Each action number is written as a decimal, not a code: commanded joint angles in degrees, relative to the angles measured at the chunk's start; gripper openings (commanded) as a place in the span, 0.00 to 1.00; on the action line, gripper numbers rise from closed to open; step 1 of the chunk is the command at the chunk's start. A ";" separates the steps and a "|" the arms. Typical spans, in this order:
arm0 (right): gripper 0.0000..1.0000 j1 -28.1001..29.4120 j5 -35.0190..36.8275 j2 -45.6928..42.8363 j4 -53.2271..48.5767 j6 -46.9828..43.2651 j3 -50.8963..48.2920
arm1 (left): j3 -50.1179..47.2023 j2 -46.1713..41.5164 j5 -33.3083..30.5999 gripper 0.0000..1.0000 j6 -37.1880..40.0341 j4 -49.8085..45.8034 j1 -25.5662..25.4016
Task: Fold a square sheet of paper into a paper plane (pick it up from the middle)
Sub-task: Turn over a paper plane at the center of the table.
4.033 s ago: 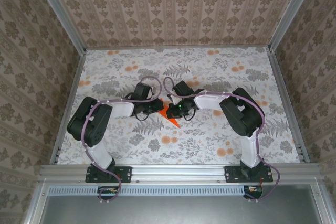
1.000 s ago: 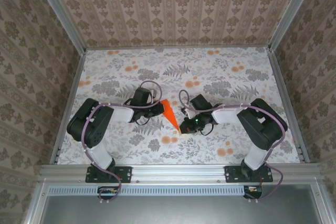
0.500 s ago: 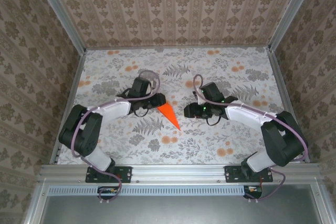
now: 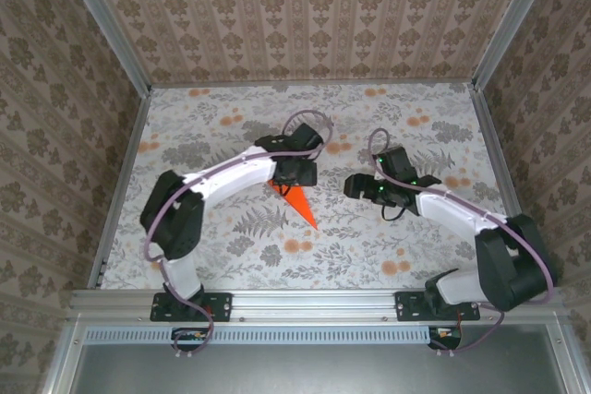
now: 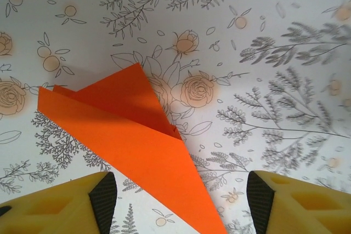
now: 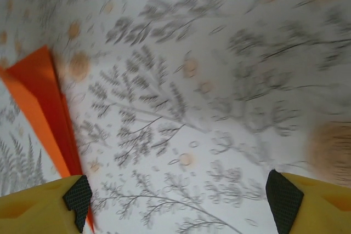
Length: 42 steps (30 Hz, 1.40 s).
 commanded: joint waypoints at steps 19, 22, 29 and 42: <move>0.93 -1.49 6.04 -5.98 -3.08 1.70 -1.99 | 8.82 12.45 -2.60 0.65 -3.54 -11.51 -0.33; 0.93 -1.47 6.06 -5.89 -3.08 1.64 -1.95 | 8.08 12.13 -1.11 0.68 -3.05 -8.70 -0.29; 0.93 -1.51 6.15 -4.90 -3.08 1.65 -1.80 | 9.34 13.99 -1.96 0.66 -3.00 -10.75 0.23; 0.92 -1.46 5.78 -3.70 -3.04 1.96 -1.45 | 3.89 8.08 -2.14 0.43 -7.79 -10.35 0.16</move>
